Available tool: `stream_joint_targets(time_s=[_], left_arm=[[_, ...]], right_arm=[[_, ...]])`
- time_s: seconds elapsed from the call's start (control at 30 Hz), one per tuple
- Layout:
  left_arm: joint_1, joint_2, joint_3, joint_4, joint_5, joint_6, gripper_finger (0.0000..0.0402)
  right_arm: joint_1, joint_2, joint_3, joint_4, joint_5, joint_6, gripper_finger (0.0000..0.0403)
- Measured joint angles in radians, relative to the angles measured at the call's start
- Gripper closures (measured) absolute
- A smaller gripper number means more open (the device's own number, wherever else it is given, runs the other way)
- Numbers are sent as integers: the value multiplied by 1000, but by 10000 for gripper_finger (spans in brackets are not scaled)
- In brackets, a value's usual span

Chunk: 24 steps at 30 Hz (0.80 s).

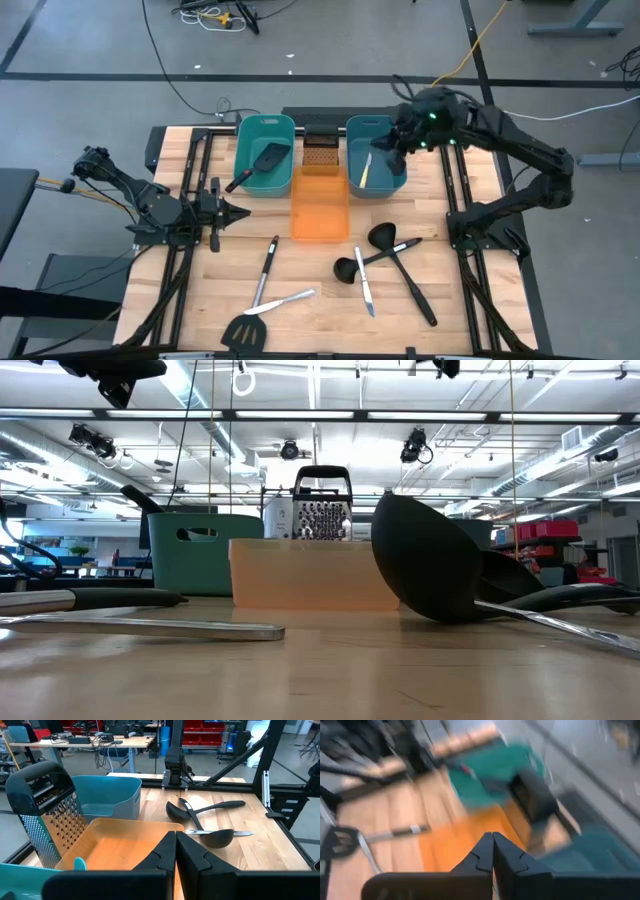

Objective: Pick & Place Kitchen Items
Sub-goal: Put the left black ladle into the orange bin

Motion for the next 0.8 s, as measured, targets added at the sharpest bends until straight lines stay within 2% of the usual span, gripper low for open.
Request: stream_joint_targets(time_s=[0.17,0.37,0.43,0.63,0.8], left_arm=[[0,0,0,0,-2,0,386],[0,0,0,0,-2,-2,386],[0,0,0,-1,-2,-2,386],[0,0,0,-1,-2,-5,386],[0,0,0,-3,-2,-5,386]], right_arm=[[80,-166,-240,290,-18,-71,398],[237,-369,-566,633,-17,-99,399],[296,-418,-662,735,26,-99,399],[459,-498,-906,877,154,-105,399],[593,-579,-1130,1106,240,-105,400]])
